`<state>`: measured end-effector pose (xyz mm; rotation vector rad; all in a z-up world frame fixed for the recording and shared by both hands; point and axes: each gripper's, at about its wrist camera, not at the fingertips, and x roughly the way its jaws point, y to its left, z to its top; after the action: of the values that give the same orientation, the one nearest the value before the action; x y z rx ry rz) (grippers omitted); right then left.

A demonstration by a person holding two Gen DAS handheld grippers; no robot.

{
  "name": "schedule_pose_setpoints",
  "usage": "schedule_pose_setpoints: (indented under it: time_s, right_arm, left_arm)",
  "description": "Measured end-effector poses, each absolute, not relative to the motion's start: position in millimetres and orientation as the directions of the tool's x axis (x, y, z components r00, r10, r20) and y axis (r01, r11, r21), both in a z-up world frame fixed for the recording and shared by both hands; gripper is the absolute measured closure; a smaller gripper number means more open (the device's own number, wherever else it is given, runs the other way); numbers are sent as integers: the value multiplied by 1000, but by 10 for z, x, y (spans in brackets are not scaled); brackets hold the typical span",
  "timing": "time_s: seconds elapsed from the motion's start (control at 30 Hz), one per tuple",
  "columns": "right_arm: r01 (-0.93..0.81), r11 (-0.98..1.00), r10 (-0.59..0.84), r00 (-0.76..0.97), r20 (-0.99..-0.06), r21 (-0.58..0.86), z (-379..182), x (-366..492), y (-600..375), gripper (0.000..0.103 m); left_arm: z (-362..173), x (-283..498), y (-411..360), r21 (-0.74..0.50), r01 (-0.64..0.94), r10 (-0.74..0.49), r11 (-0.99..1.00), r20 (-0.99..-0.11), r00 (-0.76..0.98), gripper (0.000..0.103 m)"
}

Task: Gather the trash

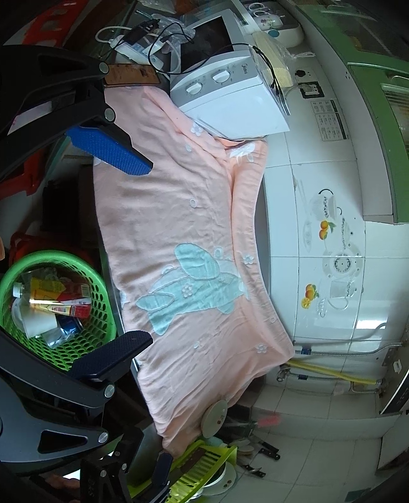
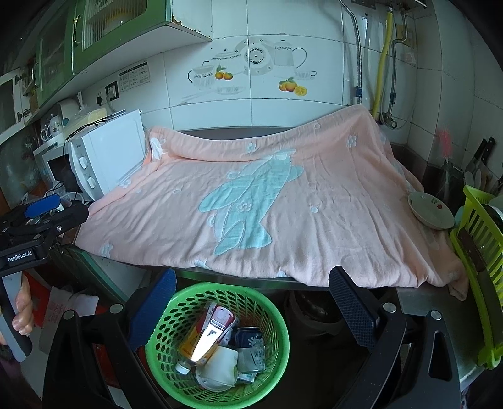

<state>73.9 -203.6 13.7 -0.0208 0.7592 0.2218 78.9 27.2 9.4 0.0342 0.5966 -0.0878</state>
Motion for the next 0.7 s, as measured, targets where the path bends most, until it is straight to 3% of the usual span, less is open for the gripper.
schedule_pose_setpoints:
  time_s: [0.7]
  right_arm:
    - [-204,978,186,714,-675,54,184,750,-2029,8]
  left_arm:
    - [141,769,253,27,71,-45,997,-544,838,5]
